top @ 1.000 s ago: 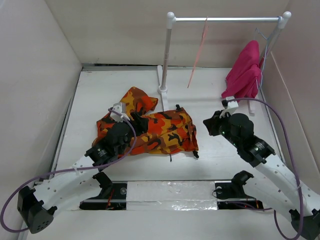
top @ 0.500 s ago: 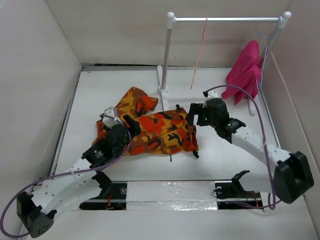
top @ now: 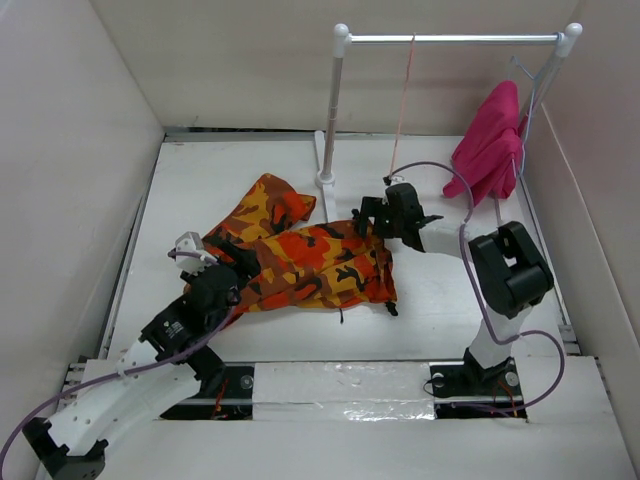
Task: Place the trousers on the hanger
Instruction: Flatten out the trousers at the center of the board.
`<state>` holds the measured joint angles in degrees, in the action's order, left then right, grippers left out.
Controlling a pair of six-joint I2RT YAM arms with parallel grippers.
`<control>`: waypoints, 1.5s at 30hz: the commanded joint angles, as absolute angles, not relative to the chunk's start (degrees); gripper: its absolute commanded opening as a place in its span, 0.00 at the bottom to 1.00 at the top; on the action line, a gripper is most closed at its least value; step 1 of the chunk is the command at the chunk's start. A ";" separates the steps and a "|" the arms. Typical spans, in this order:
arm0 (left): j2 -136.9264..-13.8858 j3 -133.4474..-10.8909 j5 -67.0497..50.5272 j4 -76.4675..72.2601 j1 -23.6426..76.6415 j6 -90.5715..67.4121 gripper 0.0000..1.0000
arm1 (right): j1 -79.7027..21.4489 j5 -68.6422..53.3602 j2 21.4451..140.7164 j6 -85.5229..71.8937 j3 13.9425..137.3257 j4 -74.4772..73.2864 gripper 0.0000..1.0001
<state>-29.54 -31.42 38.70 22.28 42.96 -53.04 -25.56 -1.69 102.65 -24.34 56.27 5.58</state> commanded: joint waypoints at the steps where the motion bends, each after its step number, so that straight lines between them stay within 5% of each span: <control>1: -28.13 -30.41 42.71 26.36 42.63 -57.21 0.75 | -26.02 -5.53 104.93 -24.96 58.18 10.72 0.88; 3: -29.08 -31.02 43.85 27.59 42.63 -58.00 0.76 | -26.54 -7.90 105.99 -25.66 57.40 13.96 0.77; 7: -30.93 -31.55 45.35 29.79 43.24 -60.64 0.77 | -26.02 -11.06 106.53 -26.37 55.81 18.28 0.21; 9: -31.38 -31.73 45.00 29.45 43.24 -60.30 0.78 | -24.44 -11.51 103.46 -26.89 53.63 20.38 0.02; 22: -39.54 -34.45 38.07 14.44 43.24 -48.71 0.80 | -11.80 7.12 54.01 -24.09 41.22 4.58 0.00; 32: -47.90 -30.68 29.28 10.28 42.10 -48.95 0.79 | -8.79 10.64 44.22 -20.57 40.78 -6.60 0.00; 39: -43.51 -20.31 15.56 5.36 45.69 -47.63 0.32 | -8.27 11.69 44.91 -18.37 43.50 -8.61 0.00; 41: -43.24 -19.69 16.60 8.16 48.33 -49.21 0.34 | -8.26 10.55 46.23 -18.28 43.94 -8.18 0.00; 45: -42.10 -16.10 14.70 6.61 49.48 -52.82 0.64 | -8.26 9.49 46.84 -18.28 43.68 -7.30 0.00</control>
<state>-43.42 -18.50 17.72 8.86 49.08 -50.15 -8.60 10.07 47.11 -19.29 41.15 -8.86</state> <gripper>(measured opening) 0.612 0.043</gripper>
